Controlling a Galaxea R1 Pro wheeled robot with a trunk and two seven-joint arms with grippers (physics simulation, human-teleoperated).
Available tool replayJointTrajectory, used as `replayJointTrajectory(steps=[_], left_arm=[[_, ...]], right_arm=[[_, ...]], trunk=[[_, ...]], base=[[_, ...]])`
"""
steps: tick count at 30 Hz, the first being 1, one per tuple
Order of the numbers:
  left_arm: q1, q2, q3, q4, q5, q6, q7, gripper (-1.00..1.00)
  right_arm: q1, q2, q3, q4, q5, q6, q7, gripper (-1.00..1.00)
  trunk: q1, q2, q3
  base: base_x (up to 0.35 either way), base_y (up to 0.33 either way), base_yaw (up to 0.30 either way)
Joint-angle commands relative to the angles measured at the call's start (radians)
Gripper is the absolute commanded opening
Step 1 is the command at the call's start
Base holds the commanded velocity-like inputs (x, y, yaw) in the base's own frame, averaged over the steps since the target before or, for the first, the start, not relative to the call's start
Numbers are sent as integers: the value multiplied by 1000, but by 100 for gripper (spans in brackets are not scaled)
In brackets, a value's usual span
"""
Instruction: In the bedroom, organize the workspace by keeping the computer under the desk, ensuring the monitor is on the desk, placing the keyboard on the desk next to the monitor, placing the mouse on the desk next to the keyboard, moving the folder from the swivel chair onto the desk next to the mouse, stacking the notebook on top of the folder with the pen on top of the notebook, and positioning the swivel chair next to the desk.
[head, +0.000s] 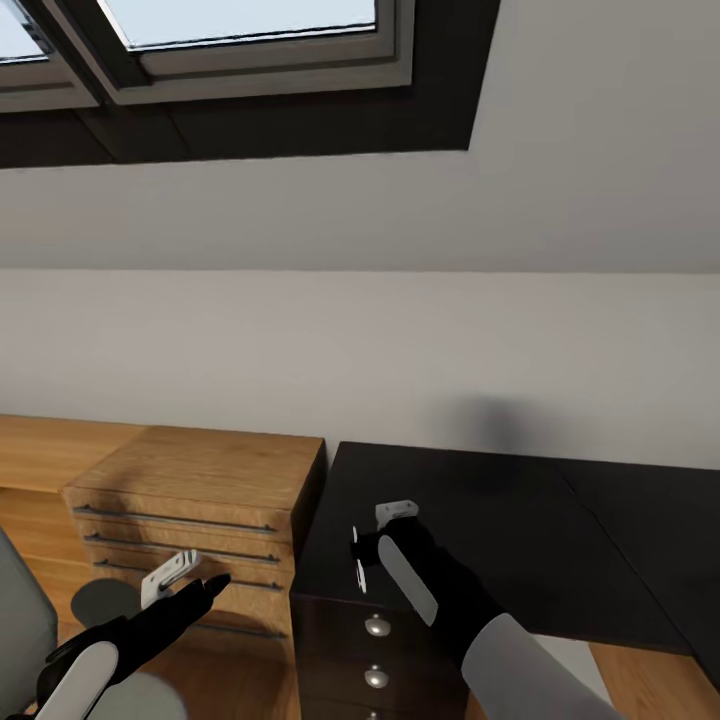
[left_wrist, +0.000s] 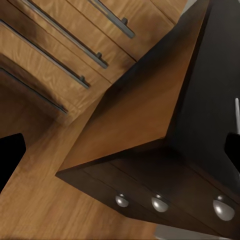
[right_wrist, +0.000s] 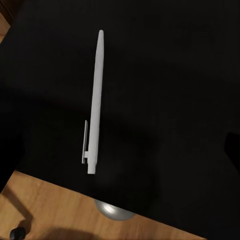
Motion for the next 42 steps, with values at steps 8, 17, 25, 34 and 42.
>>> replayJointTrajectory(steps=[8, 17, 25, 34, 42], left_arm=[[-1, 1, -2, -2, 10, -1, 8, 100], [-1, 1, -1, -1, 10, -1, 6, 100], [-1, 1, -1, -1, 10, -1, 6, 100], [-1, 1, -1, -1, 10, -1, 6, 100], [-1, 1, -2, -1, 10, -1, 8, 100]], right_arm=[[-1, 0, 2, 1, -12, 2, -9, 100], [-1, 0, 2, 1, -16, 2, -10, 100], [-1, 0, 3, 1, -17, 2, -10, 100], [-1, 0, 3, 1, -18, 2, -11, 100], [-1, 0, 3, 1, -18, 2, -10, 100]], trunk=[[4, -8, -4], [4, -8, -4], [4, -8, -4], [4, -8, -4], [35, -64, -30]], base=[[0, 0, 99], [0, 0, 37], [0, 0, 19], [0, 0, 96], [0, 0, 24]])
